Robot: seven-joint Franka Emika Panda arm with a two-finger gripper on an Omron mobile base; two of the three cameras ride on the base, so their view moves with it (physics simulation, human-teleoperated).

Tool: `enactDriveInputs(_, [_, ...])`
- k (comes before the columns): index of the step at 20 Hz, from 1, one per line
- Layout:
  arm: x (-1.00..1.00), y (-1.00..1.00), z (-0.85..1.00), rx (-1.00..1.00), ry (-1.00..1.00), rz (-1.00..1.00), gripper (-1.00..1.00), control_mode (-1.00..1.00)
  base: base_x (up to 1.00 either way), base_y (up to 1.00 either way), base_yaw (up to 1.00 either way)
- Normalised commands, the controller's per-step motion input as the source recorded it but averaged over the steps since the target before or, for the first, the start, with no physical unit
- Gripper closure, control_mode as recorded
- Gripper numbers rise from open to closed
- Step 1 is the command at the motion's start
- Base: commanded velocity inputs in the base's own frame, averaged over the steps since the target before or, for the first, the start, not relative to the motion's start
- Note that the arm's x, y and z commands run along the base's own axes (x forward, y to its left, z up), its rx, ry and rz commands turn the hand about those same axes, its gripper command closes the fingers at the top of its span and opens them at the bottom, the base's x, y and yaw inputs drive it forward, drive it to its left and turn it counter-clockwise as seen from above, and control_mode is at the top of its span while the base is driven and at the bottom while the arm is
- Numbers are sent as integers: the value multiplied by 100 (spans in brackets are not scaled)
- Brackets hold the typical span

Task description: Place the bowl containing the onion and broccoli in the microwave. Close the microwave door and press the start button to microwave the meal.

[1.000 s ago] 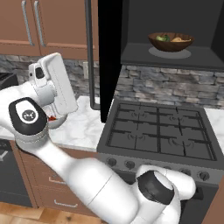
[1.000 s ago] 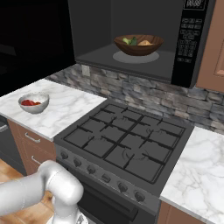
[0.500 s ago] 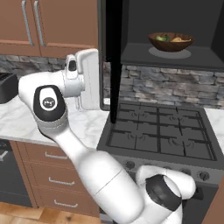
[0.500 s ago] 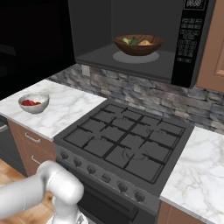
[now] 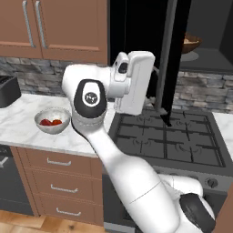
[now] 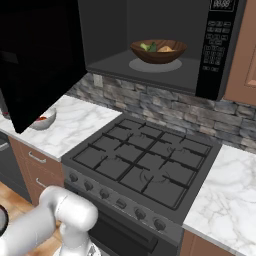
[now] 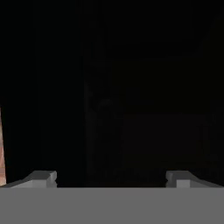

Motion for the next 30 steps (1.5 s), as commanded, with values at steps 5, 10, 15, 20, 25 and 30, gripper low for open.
enactDriveInputs(5, [-3,-100,0,17,-10,-2,-100,-100,0,0,0])
enactDriveInputs(10, [17,-100,0,20,-4,5,-100,-100,0,0,0])
enactDriveInputs(15, [54,-100,-2,19,0,19,-100,-100,0,0,0])
enactDriveInputs(20, [82,-90,-9,14,0,31,-100,-100,0,0,0])
enactDriveInputs(25, [95,-61,-22,8,-11,42,-100,-100,0,0,0])
enactDriveInputs(30, [100,-36,-12,1,-25,43,-100,-100,0,0,0])
